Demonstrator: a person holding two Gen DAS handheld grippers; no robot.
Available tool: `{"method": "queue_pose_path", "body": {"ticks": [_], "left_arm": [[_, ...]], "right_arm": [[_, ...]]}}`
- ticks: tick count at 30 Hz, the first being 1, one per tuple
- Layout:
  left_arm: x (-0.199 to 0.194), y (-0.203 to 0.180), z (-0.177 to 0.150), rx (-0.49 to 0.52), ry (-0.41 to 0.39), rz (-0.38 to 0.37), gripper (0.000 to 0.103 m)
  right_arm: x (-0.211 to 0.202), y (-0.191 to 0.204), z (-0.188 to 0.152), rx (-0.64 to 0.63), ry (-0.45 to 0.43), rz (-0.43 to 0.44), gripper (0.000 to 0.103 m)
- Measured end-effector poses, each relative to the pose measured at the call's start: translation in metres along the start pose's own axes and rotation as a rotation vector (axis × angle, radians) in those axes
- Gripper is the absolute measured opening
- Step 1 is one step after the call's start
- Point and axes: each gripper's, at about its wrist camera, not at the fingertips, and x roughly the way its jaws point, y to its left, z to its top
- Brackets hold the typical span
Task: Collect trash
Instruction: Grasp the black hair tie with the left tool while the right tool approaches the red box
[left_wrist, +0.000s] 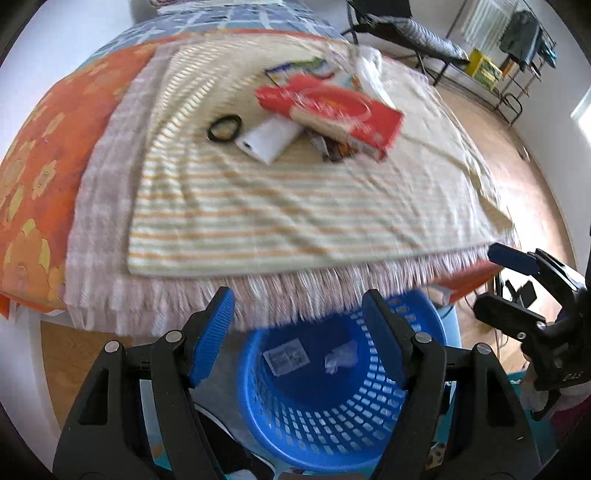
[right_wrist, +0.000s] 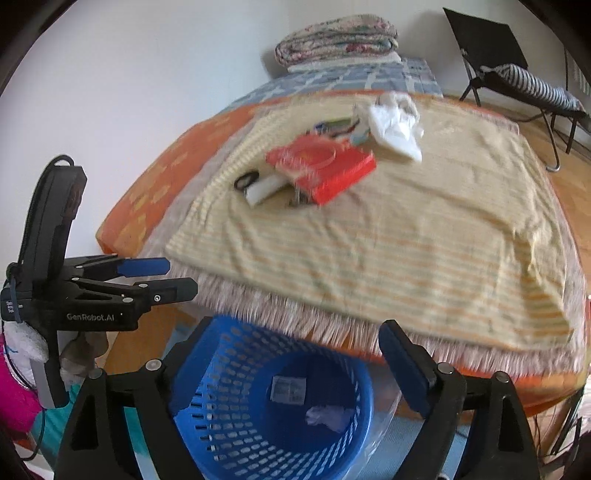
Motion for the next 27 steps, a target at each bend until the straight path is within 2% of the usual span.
{"method": "queue_pose_path", "body": {"ticks": [8,12,14,15,17,19,22,26,27], "left_arm": [[-0.006,0.015,0.036,-0.029,-0.049,0.039,0.074],[-0.007,0.026,0.052,-0.048,-0.067,0.012,0.074],[-0.005,0.028,0.062,-0.035,-0.076,0.027,0.074],[-0.004,0.028,0.066,-0.023,-0.083,0.04,0.074],[0.0,0.031,0.076,-0.005,-0.092,0.068,0.074],[0.004,0.036,0.084,-0.002,-0.091,0.073,0.074],[0.012,0.049,0.097,-0.022,-0.084,0.07,0.074],[0.027,0.073,0.114,-0.104,-0.061,0.042,0.073],[0.03,0.079,0.118,-0.123,-0.057,0.036,0.067]], "right_arm": [[0.0,-0.001,0.035,-0.03,-0.014,0.007,0.093],[0.003,-0.006,0.057,-0.028,-0.02,0.025,0.093],[0.004,-0.006,0.069,-0.04,-0.041,0.011,0.093],[0.005,-0.006,0.075,-0.054,-0.051,0.0,0.094],[0.008,-0.003,0.088,-0.087,-0.063,-0.018,0.103],[0.012,-0.001,0.098,-0.121,-0.072,-0.036,0.103],[0.024,0.001,0.113,-0.163,-0.055,-0.053,0.103],[0.045,-0.001,0.128,-0.172,-0.008,-0.058,0.103],[0.05,-0.002,0.131,-0.174,0.003,-0.064,0.103]]}}
